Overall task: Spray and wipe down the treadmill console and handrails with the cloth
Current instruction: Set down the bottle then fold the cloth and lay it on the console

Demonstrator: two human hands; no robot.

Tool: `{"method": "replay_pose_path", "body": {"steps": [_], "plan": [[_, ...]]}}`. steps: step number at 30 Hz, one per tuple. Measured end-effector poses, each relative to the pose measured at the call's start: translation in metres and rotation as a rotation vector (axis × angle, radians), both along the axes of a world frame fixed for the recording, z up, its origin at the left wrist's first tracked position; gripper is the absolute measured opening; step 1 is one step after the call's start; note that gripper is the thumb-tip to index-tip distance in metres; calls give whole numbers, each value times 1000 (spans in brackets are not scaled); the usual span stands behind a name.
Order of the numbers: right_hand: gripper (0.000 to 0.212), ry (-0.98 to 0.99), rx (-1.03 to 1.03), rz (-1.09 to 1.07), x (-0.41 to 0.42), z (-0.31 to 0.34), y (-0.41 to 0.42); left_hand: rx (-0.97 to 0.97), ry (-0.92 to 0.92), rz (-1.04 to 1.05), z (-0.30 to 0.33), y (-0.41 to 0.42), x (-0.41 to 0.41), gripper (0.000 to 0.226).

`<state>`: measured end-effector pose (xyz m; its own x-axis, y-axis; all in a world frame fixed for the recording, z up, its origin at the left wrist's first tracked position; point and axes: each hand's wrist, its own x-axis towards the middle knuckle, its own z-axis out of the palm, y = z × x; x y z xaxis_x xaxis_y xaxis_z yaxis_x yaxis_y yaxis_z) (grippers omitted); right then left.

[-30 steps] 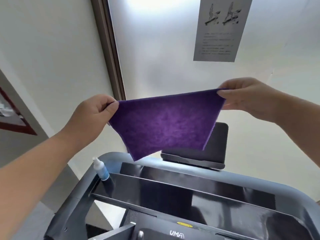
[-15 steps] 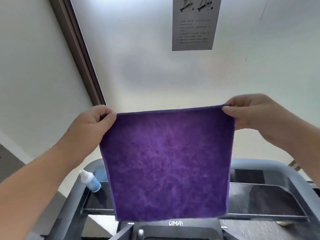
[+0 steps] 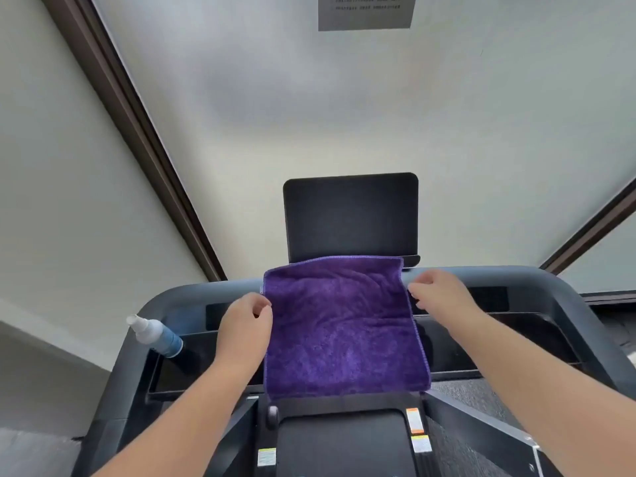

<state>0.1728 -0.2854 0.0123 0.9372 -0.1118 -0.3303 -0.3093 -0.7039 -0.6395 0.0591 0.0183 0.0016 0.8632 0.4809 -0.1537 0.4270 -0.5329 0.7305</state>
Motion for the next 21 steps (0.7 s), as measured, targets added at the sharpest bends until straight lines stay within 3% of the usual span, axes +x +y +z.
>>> {"method": "replay_pose_path", "body": {"steps": [3, 5, 8, 11, 12, 15, 18, 21], "plan": [[40, 194, 86, -125, -55, -40, -16, -102, 71, 150, -28, -10, -60, 26], [58, 230, 19, -166, -84, -56, -28, -214, 154, 278, -45, -16, -89, 27], [71, 337, -62, -233, -109, -67, -41, -538, 335, 473, -61, -21, -109, 19], [77, 479, 229, -349, -119, -87, -47, -889, 353, 575, -70, -20, -112, 15], [72, 511, 359, -364, -122, -91, -48, -994, 336, 560, -73, -20, -110, 6], [68, 594, 732, -357, -127, -93, -45, -1269, 359, 506, -74, -21, -100, 7], [62, 682, 811, -287, -132, -86, -38, -1314, 449, 468, -72, -23, -95, 20], [63, 607, 783, -310, -134, -86, -38, -1231, 457, 430, -71, -21, -98, 26]]}}
